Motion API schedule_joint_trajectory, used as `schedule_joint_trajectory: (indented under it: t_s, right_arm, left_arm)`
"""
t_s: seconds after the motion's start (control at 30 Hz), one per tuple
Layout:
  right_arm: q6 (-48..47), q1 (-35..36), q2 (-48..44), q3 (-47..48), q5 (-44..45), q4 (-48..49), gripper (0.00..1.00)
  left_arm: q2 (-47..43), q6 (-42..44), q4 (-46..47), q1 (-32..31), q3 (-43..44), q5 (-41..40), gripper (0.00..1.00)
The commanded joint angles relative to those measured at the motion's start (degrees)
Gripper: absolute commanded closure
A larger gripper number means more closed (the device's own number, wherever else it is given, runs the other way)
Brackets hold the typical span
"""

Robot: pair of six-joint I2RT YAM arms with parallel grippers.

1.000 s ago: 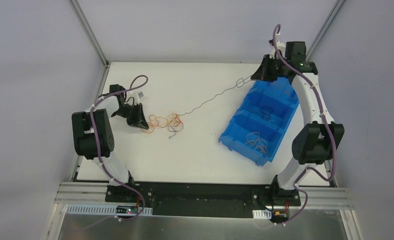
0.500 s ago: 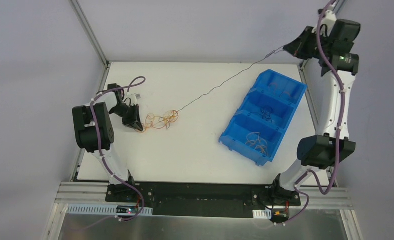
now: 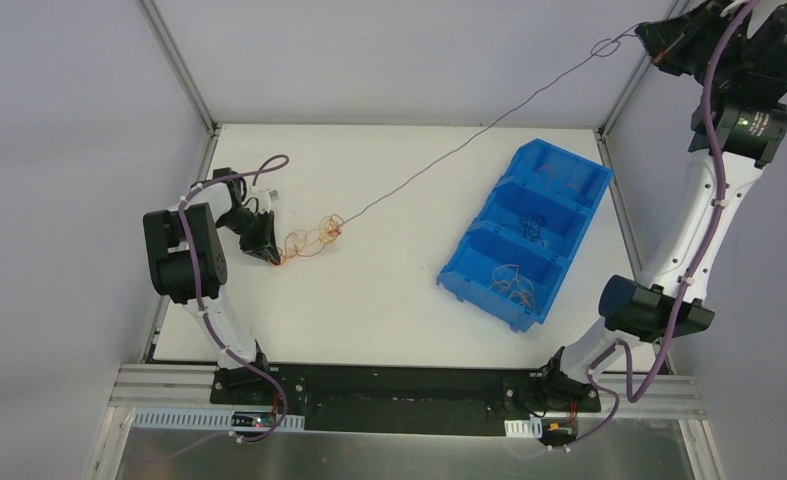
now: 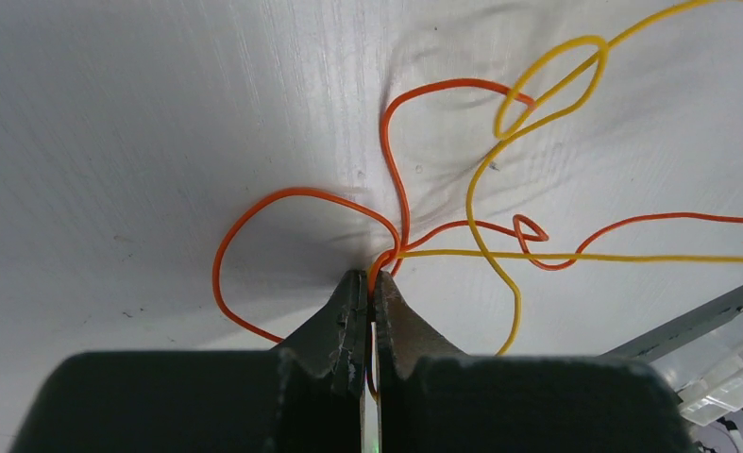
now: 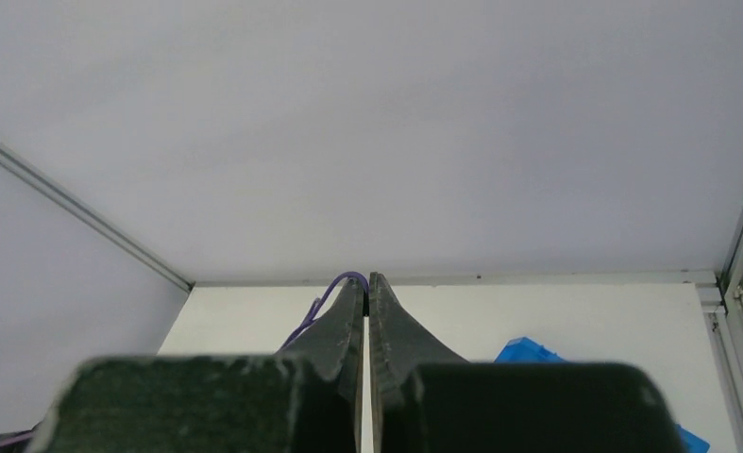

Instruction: Untangle the cables

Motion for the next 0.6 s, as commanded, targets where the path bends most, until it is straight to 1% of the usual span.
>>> schedule_joint_trajectory:
  t_s: [0.0,0.17,0.37,0.57]
  right_arm:
    - [3.54,-1.76,-1.64,2.57,1.58,6.45,1.0]
    - [5.44,-5.21,-1.96,3.79,5.35,9.48,1.0]
    - [3.67,-8.07,-3.57,2.74,17.08,11.38,1.0]
    - [2.6,-9.97,-3.64,2.66,21.1,11.72,1.0]
  left_arm:
    - [0.93,2.42,-1.56,1.02,-0.27,-4.27,1.0]
    - [2.13,3.54,-1.33,1.43,-0.01,-7.44,1.0]
    - [2.79,4.16,-0.88,2.2,0.7,-10.95,1.0]
    - [3.47,4.35,-0.37,3.44,1.46,-13.21,1.0]
